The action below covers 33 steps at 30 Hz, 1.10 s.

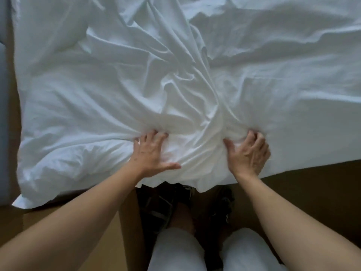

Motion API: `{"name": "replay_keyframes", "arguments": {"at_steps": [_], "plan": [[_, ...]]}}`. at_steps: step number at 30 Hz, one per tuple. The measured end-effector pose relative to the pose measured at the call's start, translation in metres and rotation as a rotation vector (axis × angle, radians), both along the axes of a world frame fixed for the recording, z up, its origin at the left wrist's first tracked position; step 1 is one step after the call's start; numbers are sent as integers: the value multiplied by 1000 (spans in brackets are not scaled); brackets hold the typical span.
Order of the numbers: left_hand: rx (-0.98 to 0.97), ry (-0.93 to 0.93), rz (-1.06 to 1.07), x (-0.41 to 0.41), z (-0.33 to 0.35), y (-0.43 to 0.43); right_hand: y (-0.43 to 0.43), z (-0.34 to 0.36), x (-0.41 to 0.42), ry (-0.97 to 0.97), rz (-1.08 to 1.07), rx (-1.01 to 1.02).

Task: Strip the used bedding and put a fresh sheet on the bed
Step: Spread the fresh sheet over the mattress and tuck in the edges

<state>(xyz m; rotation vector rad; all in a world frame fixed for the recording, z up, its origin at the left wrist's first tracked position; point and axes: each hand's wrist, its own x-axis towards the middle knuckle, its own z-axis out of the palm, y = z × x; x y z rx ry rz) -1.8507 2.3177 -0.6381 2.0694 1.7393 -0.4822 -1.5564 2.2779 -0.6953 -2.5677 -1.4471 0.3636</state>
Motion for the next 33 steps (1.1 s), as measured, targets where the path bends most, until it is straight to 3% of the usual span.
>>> {"name": "replay_keyframes", "arguments": {"at_steps": [3,6,10,15,18,23,26,29,33], "plan": [[70,94,-177,9,-2,-16,8,-10,17,103,-71,36],[206,59,-271,56,-10,-12,20,-18,31,145,43,97],[12,155,-180,122,-23,19,20,-13,72,33,217,187],[-197,202,-114,135,-18,40,40,11,176,-111,71,89],[-226,102,-21,151,-6,51,57,19,204,-77,16,-5],[161,-291,-55,217,8,83,91,30,188,93,-155,229],[151,-297,-44,267,7,114,124,27,205,126,-231,63],[25,-336,135,311,5,146,144,22,216,172,-93,-104],[115,-323,127,366,3,178,148,20,227,0,44,16]]}}
